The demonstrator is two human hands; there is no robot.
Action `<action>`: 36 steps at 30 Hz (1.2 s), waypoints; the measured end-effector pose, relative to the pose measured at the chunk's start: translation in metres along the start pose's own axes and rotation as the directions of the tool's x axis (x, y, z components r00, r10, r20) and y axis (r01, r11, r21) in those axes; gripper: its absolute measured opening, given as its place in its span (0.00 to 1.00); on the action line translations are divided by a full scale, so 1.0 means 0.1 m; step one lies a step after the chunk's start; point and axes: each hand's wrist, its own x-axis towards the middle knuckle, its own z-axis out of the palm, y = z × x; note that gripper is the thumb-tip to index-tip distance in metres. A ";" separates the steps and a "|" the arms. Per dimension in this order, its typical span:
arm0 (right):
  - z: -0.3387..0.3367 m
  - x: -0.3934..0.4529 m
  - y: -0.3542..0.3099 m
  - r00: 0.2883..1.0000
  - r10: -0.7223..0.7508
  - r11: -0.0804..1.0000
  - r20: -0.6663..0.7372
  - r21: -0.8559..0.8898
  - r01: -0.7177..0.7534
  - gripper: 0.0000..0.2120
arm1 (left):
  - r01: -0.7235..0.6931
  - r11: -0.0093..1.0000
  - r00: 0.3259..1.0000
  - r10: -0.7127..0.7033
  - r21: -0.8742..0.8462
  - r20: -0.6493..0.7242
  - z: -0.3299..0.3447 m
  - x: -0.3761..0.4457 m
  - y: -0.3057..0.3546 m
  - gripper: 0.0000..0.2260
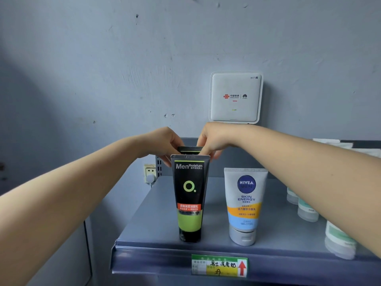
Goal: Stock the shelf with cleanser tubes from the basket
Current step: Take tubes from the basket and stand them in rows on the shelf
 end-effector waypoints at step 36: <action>-1.08 -2.31 1.30 0.784 -0.188 0.714 -0.592 -0.630 -0.305 0.13 | -0.233 0.602 0.746 0.615 0.764 -0.257 1.08 -0.13 2.49 0.15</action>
